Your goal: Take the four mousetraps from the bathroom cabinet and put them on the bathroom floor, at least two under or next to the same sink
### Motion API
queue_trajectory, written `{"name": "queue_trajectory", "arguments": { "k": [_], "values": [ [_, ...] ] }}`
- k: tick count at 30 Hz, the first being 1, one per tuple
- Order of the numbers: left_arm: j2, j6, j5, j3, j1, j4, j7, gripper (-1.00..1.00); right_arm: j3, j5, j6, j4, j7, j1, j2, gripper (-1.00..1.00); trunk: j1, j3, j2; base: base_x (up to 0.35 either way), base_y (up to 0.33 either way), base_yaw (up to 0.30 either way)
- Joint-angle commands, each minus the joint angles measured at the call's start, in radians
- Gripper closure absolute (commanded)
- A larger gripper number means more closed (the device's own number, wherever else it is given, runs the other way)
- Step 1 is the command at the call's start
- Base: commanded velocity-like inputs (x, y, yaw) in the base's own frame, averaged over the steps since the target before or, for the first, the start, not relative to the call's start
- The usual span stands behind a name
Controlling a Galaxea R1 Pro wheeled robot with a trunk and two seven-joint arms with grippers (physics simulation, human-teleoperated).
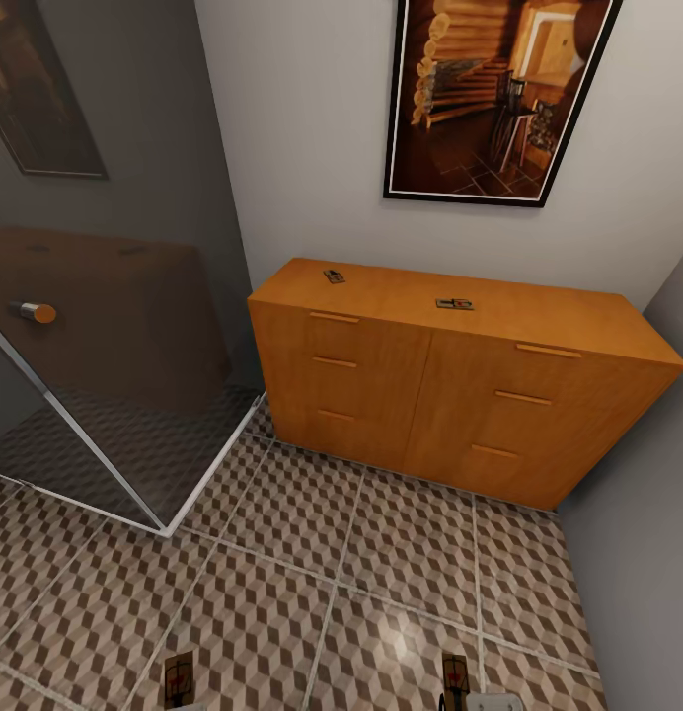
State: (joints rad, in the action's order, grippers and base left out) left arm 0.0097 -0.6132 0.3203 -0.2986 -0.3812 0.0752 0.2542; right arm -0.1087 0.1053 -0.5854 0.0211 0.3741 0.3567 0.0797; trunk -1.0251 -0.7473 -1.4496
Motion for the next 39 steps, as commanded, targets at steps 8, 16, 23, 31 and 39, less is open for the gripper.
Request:
{"name": "queue_trajectory", "arguments": {
  "k": [8, 16, 23, 31, 39],
  "values": [
    [-0.001, -0.003, 0.000, -0.008, -0.001, 0.003, 0.008, 1.00, -0.003, 0.007, -0.001, -0.001, 0.005, 0.001, 0.000, 1.00, 0.000, -0.001, 0.000, 0.000, 0.000, 0.000],
    [-0.001, -0.003, 0.000, -0.008, -0.001, 0.003, 0.008, 1.00, -0.003, 0.007, -0.001, -0.001, 0.005, 0.001, 0.000, 1.00, 0.000, -0.001, 0.000, 0.000, 0.000, 0.000],
    [-0.001, -0.003, -0.001, -0.008, -0.001, 0.003, 0.008, 1.00, -0.003, 0.007, -0.001, -0.001, 0.005, 0.001, 0.000, 1.00, 0.000, -0.001, 0.000, 0.000, 0.000, 0.000],
    [-0.001, -0.003, 0.000, -0.008, -0.001, 0.003, 0.008, 1.00, -0.003, 0.007, -0.001, -0.001, 0.005, 0.001, 0.000, 1.00, 0.000, -0.001, 0.000, 0.000, 0.000, 0.000],
    [-0.001, -0.003, 0.000, -0.008, -0.001, 0.003, 0.008, 1.00, -0.003, 0.007, -0.001, -0.001, 0.005, 0.001, 0.000, 1.00, 0.000, -0.001, 0.000, 0.000, 0.000, 0.000]
  ]
}}
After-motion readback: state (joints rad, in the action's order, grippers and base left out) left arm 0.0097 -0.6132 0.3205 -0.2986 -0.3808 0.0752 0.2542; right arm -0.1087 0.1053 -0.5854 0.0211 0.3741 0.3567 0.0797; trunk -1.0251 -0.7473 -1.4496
